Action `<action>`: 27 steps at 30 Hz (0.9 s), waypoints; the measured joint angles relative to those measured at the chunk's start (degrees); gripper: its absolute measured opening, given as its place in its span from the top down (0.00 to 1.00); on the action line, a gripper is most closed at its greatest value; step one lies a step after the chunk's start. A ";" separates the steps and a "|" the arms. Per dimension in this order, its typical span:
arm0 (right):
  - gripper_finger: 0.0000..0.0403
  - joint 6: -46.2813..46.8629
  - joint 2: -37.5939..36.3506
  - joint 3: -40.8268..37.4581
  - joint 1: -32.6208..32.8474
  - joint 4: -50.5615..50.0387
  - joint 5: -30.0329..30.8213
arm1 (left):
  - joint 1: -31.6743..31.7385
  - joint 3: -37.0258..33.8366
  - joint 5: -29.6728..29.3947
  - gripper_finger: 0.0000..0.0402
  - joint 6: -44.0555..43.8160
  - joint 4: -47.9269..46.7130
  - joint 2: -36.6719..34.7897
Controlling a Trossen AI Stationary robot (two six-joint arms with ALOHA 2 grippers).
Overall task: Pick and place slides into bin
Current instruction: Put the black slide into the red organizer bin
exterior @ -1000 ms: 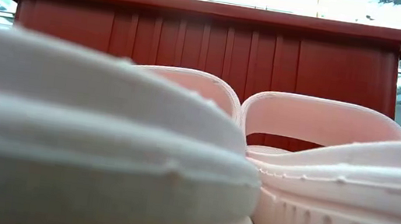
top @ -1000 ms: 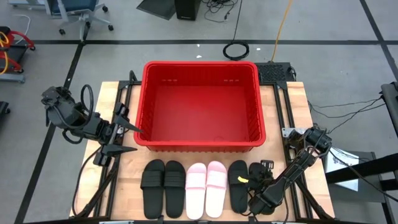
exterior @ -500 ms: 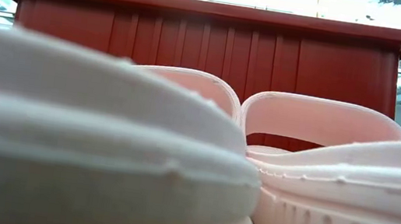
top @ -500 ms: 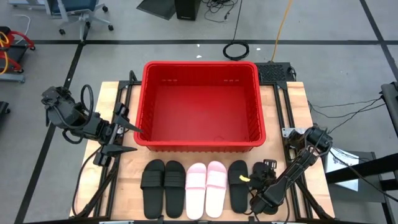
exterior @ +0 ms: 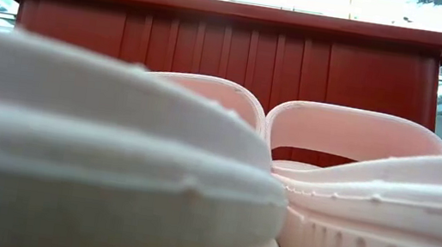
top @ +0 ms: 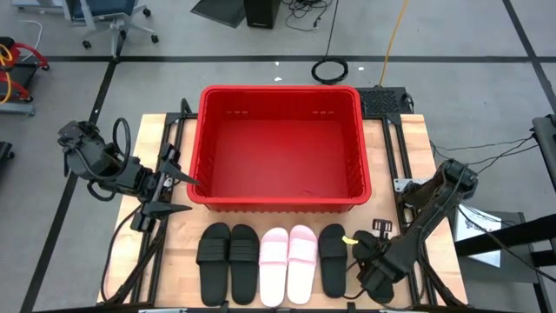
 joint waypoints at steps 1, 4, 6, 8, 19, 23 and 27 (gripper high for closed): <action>0.98 -0.34 -1.08 0.00 -0.02 1.11 -0.01 | 0.01 -0.01 -0.04 0.38 0.00 0.00 0.01; 0.98 -1.57 -3.94 0.00 -0.51 5.16 0.01 | 0.00 0.01 -0.09 0.38 0.00 0.00 -0.01; 0.98 -2.73 -5.74 0.00 -1.06 8.23 0.08 | 0.00 0.00 -0.12 0.38 0.00 0.00 0.01; 0.97 -4.83 -7.25 0.00 -1.76 12.12 0.13 | 0.01 0.00 -0.12 0.38 0.00 0.00 0.01; 0.97 -29.20 -10.29 0.00 -6.73 43.11 -4.33 | -0.01 0.01 -0.14 0.38 0.00 0.00 -0.01; 0.97 -41.00 -10.30 0.02 -8.61 54.91 -7.26 | 0.00 0.01 -0.16 0.38 0.02 0.00 0.01; 0.97 -53.94 -10.29 0.02 -10.29 61.26 -7.54 | 0.01 0.01 -0.16 0.38 0.04 0.00 0.01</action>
